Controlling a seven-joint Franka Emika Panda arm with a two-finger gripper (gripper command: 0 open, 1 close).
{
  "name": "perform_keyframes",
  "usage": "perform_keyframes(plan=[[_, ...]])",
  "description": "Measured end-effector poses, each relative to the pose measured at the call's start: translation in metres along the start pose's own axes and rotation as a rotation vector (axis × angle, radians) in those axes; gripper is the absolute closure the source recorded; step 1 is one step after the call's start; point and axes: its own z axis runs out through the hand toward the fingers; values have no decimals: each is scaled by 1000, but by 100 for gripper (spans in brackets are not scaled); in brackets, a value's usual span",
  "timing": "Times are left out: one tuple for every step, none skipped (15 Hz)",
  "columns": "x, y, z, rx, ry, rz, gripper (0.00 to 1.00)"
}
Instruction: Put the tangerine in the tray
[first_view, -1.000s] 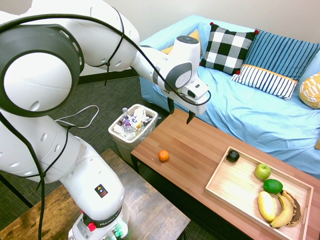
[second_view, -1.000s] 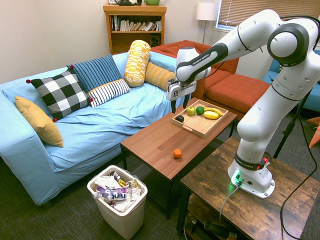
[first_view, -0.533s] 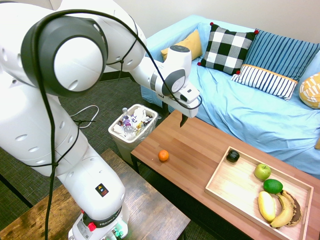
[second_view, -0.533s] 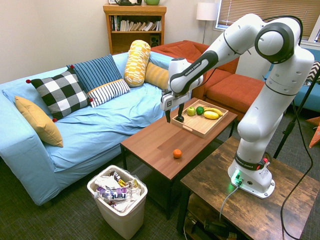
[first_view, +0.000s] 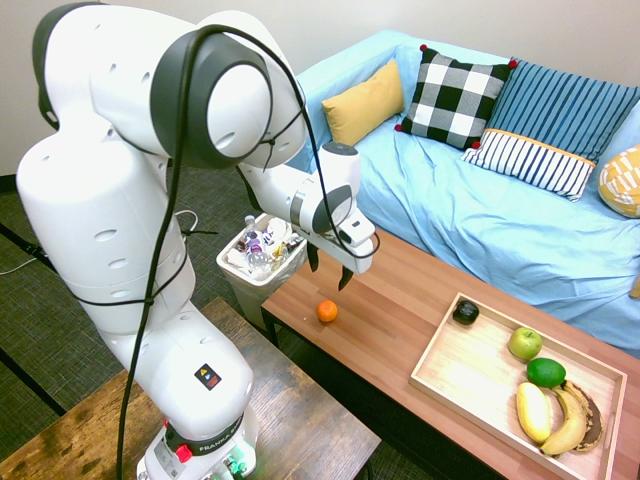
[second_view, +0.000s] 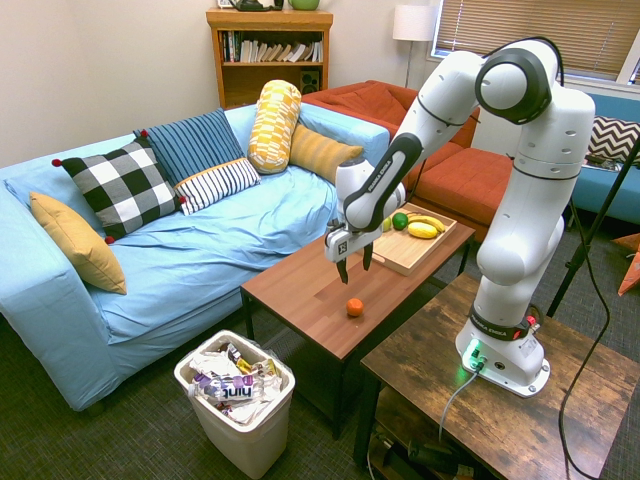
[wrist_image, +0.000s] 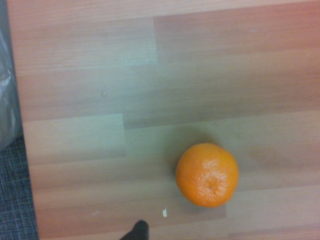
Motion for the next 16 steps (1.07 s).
perform_keyframes(plan=[[-1, 1, 14, -7, -7, 1, 0], [0, 2, 29, -11, -12, 2, 0], [2, 3, 44, -15, -14, 6, 0], [5, 3, 58, -20, -15, 10, 0], [7, 2, 69, -25, -16, 12, 0], [8, 0, 79, -33, -16, 12, 0], [8, -3, 86, -36, -17, 13, 0], [7, -6, 92, -41, -21, 16, 0], [6, -8, 96, -48, -23, 18, 0], [6, -8, 101, -54, -25, 23, 0], [6, -7, 104, -56, -24, 26, 0], [6, -6, 108, -58, -24, 32, 100], [6, -6, 111, -61, -25, 37, 100], [6, -6, 113, -62, -25, 38, 100], [6, -7, 115, -62, -25, 39, 100], [6, -9, 116, -59, -24, 41, 100]])
